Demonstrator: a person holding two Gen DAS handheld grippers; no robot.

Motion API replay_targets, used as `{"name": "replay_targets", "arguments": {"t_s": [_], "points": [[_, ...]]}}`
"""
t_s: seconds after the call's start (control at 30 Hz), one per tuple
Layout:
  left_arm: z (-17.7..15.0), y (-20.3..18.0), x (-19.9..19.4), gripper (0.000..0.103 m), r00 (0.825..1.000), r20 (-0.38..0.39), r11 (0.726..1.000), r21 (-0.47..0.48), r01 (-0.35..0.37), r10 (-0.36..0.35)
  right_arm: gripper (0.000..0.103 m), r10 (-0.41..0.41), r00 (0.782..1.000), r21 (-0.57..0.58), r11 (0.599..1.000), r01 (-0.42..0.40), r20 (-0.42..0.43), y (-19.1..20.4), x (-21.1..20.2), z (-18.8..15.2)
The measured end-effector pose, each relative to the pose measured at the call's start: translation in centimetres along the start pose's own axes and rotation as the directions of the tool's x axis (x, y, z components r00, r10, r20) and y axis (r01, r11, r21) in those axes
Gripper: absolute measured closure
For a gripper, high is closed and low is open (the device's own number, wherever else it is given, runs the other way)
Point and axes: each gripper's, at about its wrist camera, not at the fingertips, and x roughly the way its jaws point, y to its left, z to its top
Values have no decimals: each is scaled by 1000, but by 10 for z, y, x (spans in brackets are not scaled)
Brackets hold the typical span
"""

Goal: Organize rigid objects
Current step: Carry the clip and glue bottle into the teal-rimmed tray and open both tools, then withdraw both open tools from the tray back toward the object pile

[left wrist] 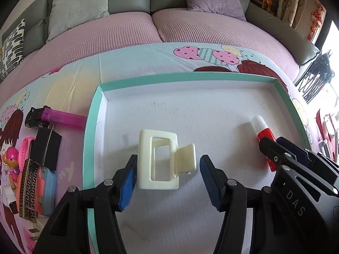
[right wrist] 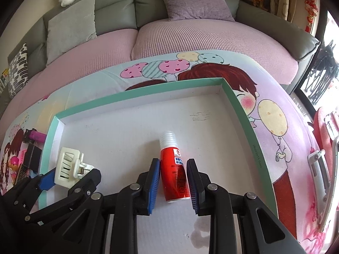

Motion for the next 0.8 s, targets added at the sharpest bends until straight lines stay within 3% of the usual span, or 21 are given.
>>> {"name": "replay_targets", "arguments": {"t_s": [0.23, 0.33, 0.4, 0.5, 0.77, 0.8], "points": [[1, 2, -18, 40, 999, 39, 1000, -5, -8, 9, 44, -34, 999, -7, 999, 35, 42, -4, -16, -1], [0, 7, -23, 32, 999, 43, 1000, -19, -15, 15, 38, -29, 999, 5, 1000, 28, 43, -6, -17, -1], [0, 11, -25, 21, 998, 49, 999, -29, -31, 32, 34, -42, 998, 7, 999, 42, 43, -7, -17, -2], [0, 19, -29, 16, 998, 58, 998, -56, -36, 39, 20, -43, 998, 17, 999, 42, 50, -10, -17, -3], [-2, 35, -43, 14, 994, 106, 991, -136, 5, 9, 2, -44, 997, 15, 999, 43, 64, -7, -16, -4], [-2, 35, -44, 6, 994, 111, 990, -138, 6, 10, 0, -48, 996, 25, 999, 46, 69, -9, -17, -4]]}}
